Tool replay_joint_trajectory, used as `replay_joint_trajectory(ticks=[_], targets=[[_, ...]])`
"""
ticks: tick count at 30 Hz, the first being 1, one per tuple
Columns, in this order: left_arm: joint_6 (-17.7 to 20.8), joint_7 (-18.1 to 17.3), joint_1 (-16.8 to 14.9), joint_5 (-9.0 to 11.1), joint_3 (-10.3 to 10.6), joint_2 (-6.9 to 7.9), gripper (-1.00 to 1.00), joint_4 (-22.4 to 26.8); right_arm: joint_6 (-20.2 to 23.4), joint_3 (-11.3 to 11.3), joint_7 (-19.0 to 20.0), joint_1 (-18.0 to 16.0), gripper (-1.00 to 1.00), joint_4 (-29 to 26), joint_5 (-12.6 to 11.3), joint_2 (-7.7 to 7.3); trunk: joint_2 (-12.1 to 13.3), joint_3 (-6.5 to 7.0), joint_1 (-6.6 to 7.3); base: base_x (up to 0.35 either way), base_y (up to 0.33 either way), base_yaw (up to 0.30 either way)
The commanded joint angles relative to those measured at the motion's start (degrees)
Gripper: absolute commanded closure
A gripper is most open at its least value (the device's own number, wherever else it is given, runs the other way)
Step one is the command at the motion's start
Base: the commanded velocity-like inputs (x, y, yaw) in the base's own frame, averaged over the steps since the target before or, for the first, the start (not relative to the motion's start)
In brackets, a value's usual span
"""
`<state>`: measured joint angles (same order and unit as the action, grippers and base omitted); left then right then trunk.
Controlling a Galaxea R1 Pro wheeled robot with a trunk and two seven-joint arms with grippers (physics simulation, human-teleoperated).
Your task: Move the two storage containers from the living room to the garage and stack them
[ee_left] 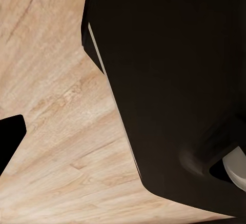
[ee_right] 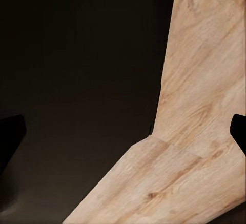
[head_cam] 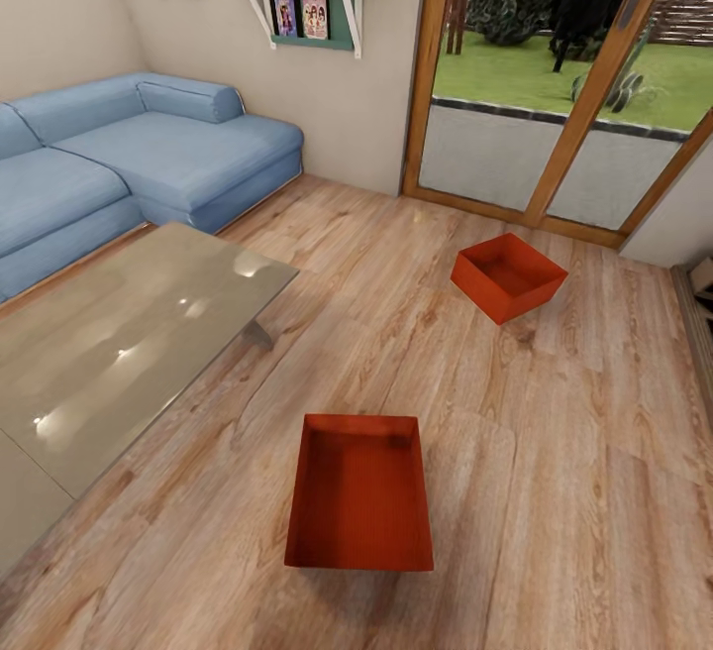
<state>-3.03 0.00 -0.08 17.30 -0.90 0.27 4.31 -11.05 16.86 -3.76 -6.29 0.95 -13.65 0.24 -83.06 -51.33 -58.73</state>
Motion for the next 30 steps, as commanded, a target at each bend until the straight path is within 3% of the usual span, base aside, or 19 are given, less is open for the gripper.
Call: replay_joint_trajectory(ticks=[1,14,21,25,30], targets=[[-0.1,0.0,0.0,0.2,-0.1,0.00,-1.00,0.0,-0.2,0.6,-0.1,0.0,-1.00,0.1,-0.4,0.02,0.0,-0.03,0.00,0.000,0.000,0.000],[-0.1,0.1,0.0,0.4,-0.2,0.18,-1.00,0.8,0.7,0.5,-0.5,0.0,-1.00,0.2,-0.8,-0.07,0.0,-0.03,0.00,0.000,0.000,0.000],[0.0,0.1,0.0,0.7,-0.4,1.28,-1.00,2.9,1.4,0.6,-0.4,-0.1,-1.00,-2.5,-0.4,-0.14,0.0,-0.03,0.00,0.000,0.000,0.000],[0.3,0.2,0.0,0.6,-0.4,2.22,-1.00,8.6,5.4,0.6,-0.5,-0.1,-1.00,-8.1,-0.2,-0.16,0.0,-0.03,0.00,0.000,0.000,0.000],[0.8,0.4,0.0,0.6,-0.4,4.58,-1.00,20.0,12.7,0.6,-1.1,0.0,-1.00,-18.1,-0.3,-0.24,0.0,-0.03,0.00,0.000,0.000,0.000]])
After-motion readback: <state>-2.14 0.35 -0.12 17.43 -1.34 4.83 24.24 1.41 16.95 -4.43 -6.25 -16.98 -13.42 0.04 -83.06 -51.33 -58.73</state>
